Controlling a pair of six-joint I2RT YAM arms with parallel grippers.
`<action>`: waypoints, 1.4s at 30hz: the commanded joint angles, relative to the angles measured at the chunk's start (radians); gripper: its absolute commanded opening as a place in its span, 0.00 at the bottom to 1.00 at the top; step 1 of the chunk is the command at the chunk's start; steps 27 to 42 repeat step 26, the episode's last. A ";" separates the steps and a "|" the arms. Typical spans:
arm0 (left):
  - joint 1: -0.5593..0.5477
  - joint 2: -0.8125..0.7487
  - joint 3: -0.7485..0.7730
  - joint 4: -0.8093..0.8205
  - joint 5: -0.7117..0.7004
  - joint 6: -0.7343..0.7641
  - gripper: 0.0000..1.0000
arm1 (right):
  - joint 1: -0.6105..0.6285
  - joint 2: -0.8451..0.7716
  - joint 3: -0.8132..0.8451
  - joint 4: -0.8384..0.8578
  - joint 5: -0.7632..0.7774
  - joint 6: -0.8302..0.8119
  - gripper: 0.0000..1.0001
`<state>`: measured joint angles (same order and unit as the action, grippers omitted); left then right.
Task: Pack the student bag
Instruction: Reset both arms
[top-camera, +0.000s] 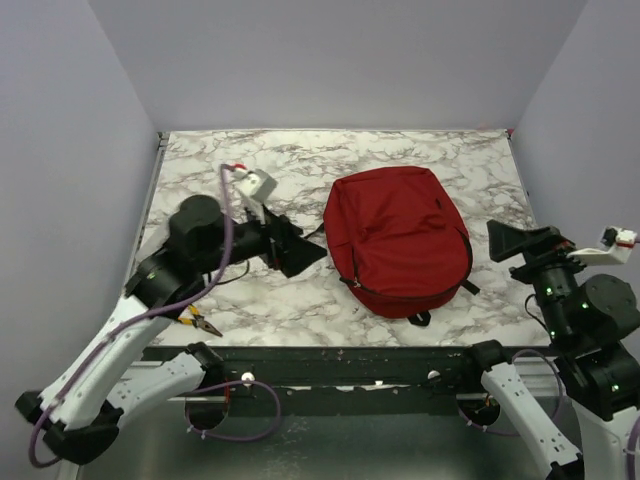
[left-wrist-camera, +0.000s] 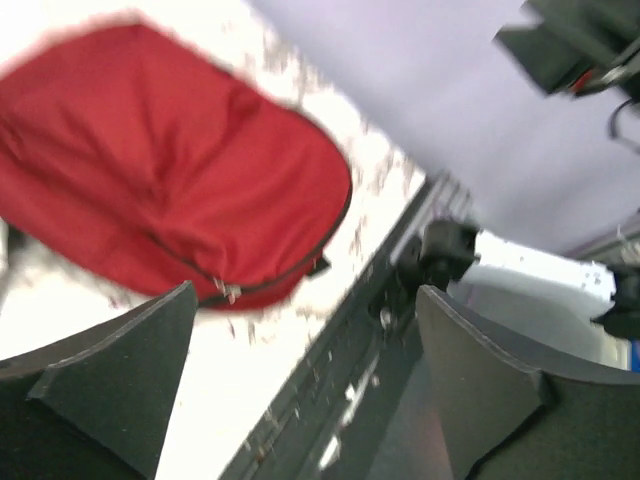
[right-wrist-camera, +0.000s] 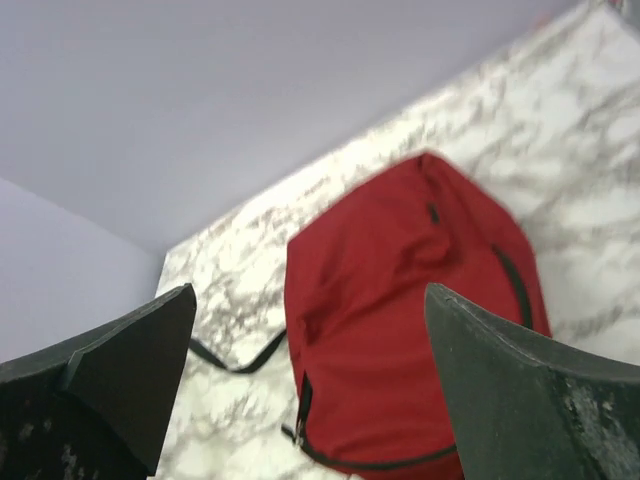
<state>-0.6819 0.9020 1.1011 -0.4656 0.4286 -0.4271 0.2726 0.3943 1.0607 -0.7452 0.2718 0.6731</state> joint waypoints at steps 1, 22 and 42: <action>0.003 -0.216 0.112 -0.096 -0.210 0.084 0.98 | -0.006 0.026 0.101 0.060 0.076 -0.252 1.00; 0.003 -0.661 0.107 -0.102 -0.585 0.172 0.98 | 0.007 0.026 0.234 0.181 0.173 -0.415 1.00; 0.003 -0.640 0.100 -0.091 -0.584 0.191 0.98 | 0.008 0.049 0.225 0.189 0.136 -0.409 1.00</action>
